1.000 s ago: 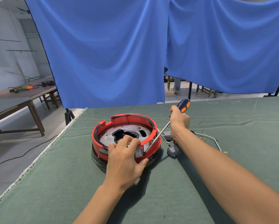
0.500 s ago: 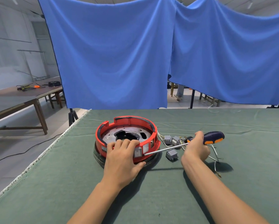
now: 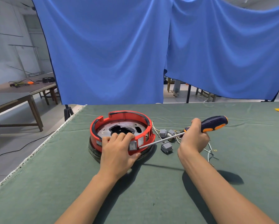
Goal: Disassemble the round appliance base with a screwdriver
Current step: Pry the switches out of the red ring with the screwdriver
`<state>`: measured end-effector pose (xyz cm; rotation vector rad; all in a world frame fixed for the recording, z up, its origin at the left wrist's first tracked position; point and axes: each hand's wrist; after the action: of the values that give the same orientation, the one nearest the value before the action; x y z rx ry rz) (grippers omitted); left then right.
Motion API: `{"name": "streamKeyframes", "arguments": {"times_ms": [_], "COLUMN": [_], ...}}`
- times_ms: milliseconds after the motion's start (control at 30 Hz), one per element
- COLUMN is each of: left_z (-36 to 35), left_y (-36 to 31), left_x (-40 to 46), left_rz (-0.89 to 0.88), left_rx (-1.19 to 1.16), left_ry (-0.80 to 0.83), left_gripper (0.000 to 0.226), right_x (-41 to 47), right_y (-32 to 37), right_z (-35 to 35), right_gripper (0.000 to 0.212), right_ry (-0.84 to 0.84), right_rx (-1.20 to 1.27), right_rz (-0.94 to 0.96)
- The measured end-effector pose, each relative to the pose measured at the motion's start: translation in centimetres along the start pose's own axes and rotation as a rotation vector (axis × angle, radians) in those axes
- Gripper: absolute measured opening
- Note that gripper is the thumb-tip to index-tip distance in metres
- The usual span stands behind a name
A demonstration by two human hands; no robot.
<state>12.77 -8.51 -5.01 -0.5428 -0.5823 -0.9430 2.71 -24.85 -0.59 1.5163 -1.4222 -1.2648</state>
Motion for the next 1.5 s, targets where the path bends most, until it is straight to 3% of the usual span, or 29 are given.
{"name": "streamKeyframes", "arguments": {"times_ms": [500,600,767,833,1233,1500], "left_z": [-0.1,0.0,-0.1,-0.2,-0.1,-0.1], "left_y": [-0.4,-0.4,-0.2,0.0,-0.1,-0.3], "left_x": [-0.2,-0.1,-0.2,-0.1,-0.1,-0.1], "left_rz": [0.026,0.028,0.011,0.0,0.0,0.006], "left_rx": [0.047,0.019,-0.022,-0.029,-0.037,-0.023], "left_ry": [-0.004,-0.003,-0.038,-0.055,-0.023,-0.015], "left_gripper": [0.052,0.052,0.05,0.051,0.05,0.05], "right_x": [-5.4,-2.6,1.7,2.2,1.8,-0.8], "right_y": [2.0,2.1,-1.1,-1.9,-2.0,0.7], "right_z": [1.9,0.7,-0.6,-1.2,-1.6,-0.4], "right_gripper": [0.029,0.025,0.018,0.019,0.019,0.024], "right_ry": [0.244,0.208,0.054,0.039,0.03,0.081], "right_rx": [-0.031,-0.033,-0.01,-0.019,-0.076,-0.028], "right_rz": [0.352,0.237,-0.182,-0.23,-0.242,0.002]}}
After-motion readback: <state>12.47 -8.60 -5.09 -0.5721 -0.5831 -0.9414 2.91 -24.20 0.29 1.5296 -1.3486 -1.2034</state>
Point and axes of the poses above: each hand's wrist, its own x-axis towards the middle knuckle, its own z-axis out of the back of the hand, y = z × x, and after that the axes turned 5 degrees about -x, right-handed
